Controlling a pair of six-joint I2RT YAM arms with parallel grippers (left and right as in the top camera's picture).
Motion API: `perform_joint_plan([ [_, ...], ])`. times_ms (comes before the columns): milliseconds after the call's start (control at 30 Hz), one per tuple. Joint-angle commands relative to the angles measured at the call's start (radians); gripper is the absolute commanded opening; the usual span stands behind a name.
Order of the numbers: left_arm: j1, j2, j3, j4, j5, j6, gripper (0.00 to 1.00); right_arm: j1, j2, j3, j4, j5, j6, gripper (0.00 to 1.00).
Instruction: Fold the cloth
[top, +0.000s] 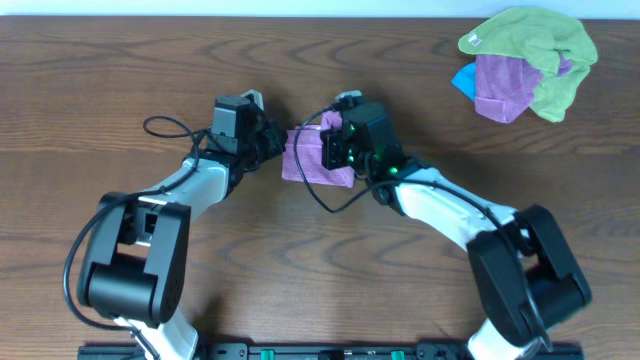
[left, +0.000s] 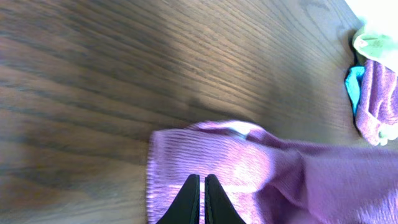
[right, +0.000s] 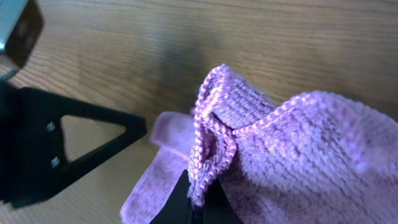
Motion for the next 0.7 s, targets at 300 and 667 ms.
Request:
perform_joint_plan([
  [300,0.108,-0.079,0.021,-0.124,0.004,0.082,0.06,0.078,0.132,0.113,-0.001,-0.029,-0.035,0.01],
  [667,0.111,-0.092,0.021,-0.139,0.003,0.097,0.06,0.110,0.187,0.151,0.000,-0.041,-0.035,0.01],
])
